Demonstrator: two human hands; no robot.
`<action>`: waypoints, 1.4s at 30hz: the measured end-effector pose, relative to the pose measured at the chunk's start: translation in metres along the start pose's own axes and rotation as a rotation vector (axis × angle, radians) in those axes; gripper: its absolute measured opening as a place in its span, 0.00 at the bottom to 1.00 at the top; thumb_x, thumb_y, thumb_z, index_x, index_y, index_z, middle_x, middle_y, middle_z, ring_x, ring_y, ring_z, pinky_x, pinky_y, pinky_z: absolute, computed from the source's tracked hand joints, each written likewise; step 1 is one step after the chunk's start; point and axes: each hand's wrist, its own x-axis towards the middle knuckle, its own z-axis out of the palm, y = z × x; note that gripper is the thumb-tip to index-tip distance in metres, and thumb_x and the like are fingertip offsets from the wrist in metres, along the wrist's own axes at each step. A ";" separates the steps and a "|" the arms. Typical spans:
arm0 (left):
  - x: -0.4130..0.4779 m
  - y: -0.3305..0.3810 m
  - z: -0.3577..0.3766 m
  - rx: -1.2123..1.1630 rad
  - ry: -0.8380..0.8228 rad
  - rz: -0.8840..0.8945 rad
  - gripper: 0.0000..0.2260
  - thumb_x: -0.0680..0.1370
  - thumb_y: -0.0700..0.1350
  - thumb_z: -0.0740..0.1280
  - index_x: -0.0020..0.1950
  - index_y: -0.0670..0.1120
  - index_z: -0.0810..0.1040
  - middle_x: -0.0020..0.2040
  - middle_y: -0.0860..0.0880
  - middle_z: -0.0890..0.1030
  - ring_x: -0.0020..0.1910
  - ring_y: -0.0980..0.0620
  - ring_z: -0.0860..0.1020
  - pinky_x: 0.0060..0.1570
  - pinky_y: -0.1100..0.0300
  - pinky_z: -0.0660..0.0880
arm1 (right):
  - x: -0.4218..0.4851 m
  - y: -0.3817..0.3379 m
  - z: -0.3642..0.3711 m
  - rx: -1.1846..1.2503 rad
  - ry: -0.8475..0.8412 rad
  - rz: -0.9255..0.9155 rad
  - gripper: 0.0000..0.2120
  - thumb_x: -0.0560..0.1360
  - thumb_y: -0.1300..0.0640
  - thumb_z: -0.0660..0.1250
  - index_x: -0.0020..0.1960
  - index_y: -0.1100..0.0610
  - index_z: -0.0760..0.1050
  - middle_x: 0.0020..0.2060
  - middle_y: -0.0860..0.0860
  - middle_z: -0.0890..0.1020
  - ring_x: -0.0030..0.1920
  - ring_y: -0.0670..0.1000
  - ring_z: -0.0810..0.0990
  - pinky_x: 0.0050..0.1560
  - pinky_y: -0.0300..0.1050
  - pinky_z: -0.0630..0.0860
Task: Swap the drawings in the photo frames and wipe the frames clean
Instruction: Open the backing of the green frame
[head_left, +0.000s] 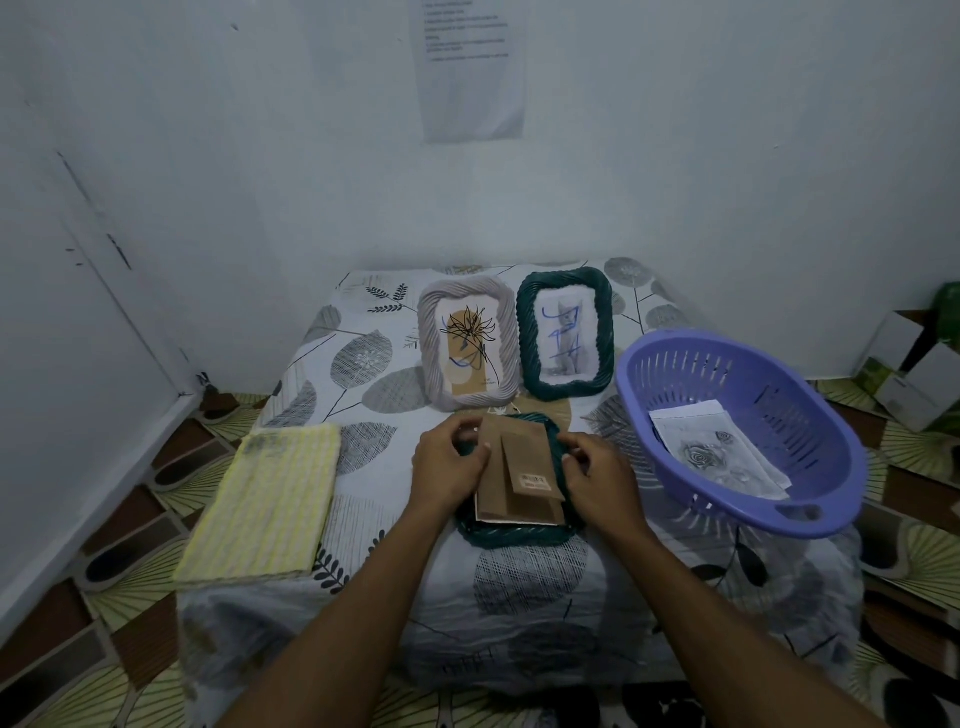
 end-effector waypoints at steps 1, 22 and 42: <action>0.001 0.000 0.000 0.017 -0.001 0.011 0.14 0.73 0.40 0.70 0.56 0.53 0.79 0.43 0.56 0.81 0.46 0.59 0.79 0.53 0.56 0.77 | 0.000 0.000 0.000 0.002 -0.001 0.000 0.15 0.77 0.61 0.62 0.62 0.57 0.77 0.56 0.54 0.81 0.55 0.54 0.77 0.57 0.51 0.75; 0.008 -0.029 -0.054 -0.361 0.024 -0.211 0.12 0.76 0.33 0.68 0.58 0.43 0.77 0.49 0.44 0.82 0.46 0.47 0.81 0.35 0.58 0.79 | 0.001 0.002 0.004 -0.029 0.015 -0.037 0.14 0.76 0.57 0.66 0.61 0.57 0.78 0.55 0.53 0.81 0.53 0.55 0.79 0.54 0.50 0.77; -0.002 -0.046 -0.079 0.504 -0.096 0.175 0.22 0.74 0.54 0.63 0.64 0.45 0.78 0.66 0.46 0.75 0.66 0.47 0.70 0.65 0.56 0.64 | 0.000 0.001 0.005 -0.076 0.006 -0.066 0.14 0.75 0.57 0.67 0.61 0.57 0.78 0.56 0.54 0.81 0.53 0.54 0.78 0.55 0.50 0.75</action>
